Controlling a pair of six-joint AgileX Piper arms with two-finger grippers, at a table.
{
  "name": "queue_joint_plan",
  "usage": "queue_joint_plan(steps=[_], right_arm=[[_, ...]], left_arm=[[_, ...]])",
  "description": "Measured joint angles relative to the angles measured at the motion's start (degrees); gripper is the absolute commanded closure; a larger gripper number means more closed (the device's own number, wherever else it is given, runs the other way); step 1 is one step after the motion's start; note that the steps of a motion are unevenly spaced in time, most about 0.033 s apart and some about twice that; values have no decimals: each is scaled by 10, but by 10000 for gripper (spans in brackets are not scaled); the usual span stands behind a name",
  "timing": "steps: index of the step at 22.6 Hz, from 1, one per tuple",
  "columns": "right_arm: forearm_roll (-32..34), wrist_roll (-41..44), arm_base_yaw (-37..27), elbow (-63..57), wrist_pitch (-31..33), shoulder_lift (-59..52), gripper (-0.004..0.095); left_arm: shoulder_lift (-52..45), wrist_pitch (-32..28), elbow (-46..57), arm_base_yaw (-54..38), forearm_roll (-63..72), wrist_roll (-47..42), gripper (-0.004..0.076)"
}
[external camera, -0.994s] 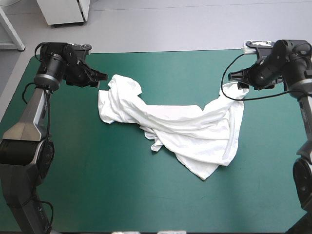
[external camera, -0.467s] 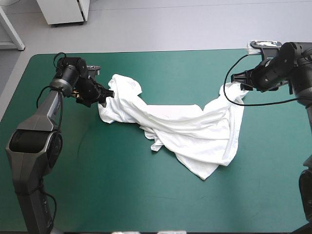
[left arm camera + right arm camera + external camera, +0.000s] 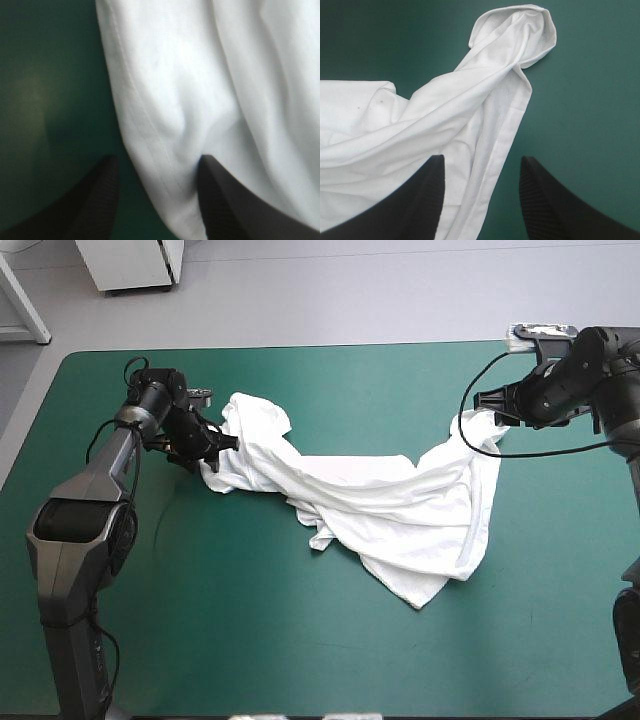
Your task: Fold the cloth
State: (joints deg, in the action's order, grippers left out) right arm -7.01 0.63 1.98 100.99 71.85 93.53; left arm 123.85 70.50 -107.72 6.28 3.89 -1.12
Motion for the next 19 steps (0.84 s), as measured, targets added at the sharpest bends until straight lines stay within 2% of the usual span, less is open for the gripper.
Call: queue_joint_plan(steps=[3,4,8,12,13,16,19], right_arm=[[0,0,0,0,0,0,473],[0,0,0,0,0,0,473],[-1,0,5,0,0,-2,473],[40,2,68,-15,-1,-25,471],[46,5,90,-39,-2,-38,464],[38,11,120,-129,-4,-75,360],[1,29,162,-242,-4,-127,362]], left_arm=[[3,0,-1,0,-2,0,717],[4,0,-2,0,0,0,731],[5,1,-3,1,9,3,733],[5,1,-4,1,10,7,733],[5,2,-5,1,11,7,733],[5,2,-5,1,11,11,733],[6,2,-5,1,12,11,733]])
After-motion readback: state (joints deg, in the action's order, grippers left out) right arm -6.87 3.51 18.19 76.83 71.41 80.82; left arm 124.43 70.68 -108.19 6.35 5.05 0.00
